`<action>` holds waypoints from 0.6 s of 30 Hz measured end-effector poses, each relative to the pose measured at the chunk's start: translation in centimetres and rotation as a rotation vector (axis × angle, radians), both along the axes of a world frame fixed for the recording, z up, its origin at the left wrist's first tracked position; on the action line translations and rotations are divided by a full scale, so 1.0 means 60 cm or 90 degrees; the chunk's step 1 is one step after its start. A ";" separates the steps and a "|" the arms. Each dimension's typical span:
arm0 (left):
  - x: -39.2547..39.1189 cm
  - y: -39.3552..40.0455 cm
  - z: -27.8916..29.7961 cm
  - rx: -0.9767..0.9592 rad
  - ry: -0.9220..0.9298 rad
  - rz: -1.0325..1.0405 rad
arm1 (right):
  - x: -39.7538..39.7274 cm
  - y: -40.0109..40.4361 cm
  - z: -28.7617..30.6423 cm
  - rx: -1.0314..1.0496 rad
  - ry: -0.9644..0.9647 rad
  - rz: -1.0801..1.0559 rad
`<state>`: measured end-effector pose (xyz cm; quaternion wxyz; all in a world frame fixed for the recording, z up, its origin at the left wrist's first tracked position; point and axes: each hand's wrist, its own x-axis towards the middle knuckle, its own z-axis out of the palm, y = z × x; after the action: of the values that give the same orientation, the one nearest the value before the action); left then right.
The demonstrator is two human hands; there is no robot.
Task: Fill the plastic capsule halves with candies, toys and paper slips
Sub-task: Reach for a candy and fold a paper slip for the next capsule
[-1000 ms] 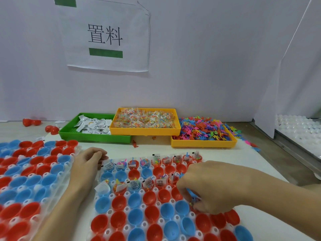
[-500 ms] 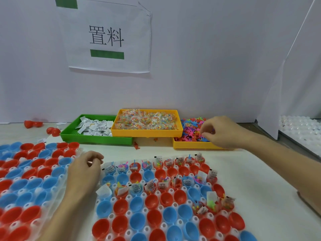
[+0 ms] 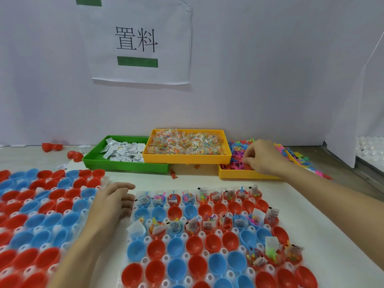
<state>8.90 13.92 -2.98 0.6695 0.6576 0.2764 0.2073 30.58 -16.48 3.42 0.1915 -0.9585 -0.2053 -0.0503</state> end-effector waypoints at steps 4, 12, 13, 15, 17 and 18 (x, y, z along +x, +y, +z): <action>0.004 0.004 -0.007 -0.076 -0.047 0.003 | 0.000 -0.012 0.024 0.073 -0.016 -0.011; 0.005 -0.006 -0.008 -0.047 -0.075 0.020 | -0.090 -0.015 0.084 0.131 -0.047 0.096; 0.006 -0.008 -0.007 -0.041 -0.075 0.019 | -0.112 -0.012 0.090 0.140 -0.031 0.131; 0.005 -0.010 -0.007 -0.034 -0.076 0.017 | -0.161 -0.008 0.097 0.153 0.035 0.222; 0.006 -0.011 -0.008 -0.026 -0.074 0.018 | -0.206 -0.006 0.097 0.129 0.103 0.308; 0.006 -0.010 -0.009 -0.021 -0.072 0.019 | -0.224 -0.006 0.094 0.108 0.126 0.337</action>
<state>9.25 13.30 -3.52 0.6915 0.6297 0.2510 0.2499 17.13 -16.85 9.05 0.2967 -0.8522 -0.4238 0.0784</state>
